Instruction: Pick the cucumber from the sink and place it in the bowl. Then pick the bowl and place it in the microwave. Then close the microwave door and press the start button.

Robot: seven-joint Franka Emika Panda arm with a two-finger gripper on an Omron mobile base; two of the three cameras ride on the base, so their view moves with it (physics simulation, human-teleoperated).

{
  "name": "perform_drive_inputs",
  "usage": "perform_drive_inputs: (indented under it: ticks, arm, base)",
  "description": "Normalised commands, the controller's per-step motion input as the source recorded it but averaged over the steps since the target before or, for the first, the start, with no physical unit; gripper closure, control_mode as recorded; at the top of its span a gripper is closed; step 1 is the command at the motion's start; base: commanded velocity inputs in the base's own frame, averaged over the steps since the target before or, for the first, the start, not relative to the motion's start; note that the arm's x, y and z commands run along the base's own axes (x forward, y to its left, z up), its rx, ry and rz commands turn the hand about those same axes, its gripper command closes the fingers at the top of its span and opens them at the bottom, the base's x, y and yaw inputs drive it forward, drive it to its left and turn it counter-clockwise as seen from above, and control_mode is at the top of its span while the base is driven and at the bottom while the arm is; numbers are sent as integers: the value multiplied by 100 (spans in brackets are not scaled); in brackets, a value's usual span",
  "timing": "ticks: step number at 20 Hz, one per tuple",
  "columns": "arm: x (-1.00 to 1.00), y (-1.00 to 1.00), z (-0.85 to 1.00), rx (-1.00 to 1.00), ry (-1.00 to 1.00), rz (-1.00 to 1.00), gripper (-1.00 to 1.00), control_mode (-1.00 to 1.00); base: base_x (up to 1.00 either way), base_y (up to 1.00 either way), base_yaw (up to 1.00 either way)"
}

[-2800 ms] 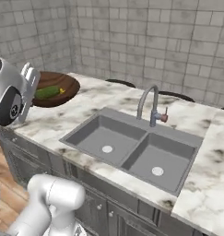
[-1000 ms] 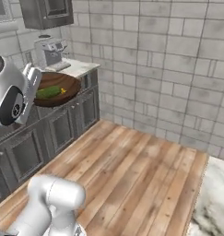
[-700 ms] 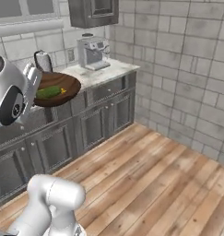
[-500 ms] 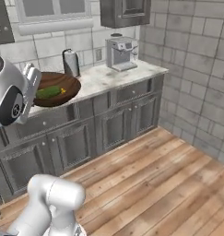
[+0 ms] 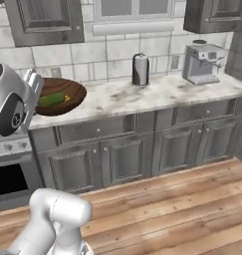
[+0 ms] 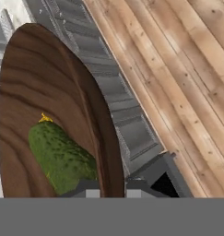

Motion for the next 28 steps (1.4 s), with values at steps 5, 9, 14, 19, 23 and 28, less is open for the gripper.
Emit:
perform_drive_inputs:
  ticks: [5, 9, 14, 19, 23, 28]
  arm:
    - [0, 0, 0, 0, 0, 0, 100, 100]
    - [0, 0, 0, 0, 0, 0, 100, 100]
    - [0, 0, 0, 0, 0, 0, 100, 100]
    - [0, 0, 0, 0, 0, 0, 100, 100]
    - [0, 0, 0, 0, 0, 0, 100, 100]
    - [0, 0, 0, 0, 0, 0, 100, 100]
  base:
    - [9, 22, 50]
    - [23, 18, 47]
    - [32, 16, 44]
    - [47, 19, 37]
    - [42, 37, 32]
    - [26, 43, 21]
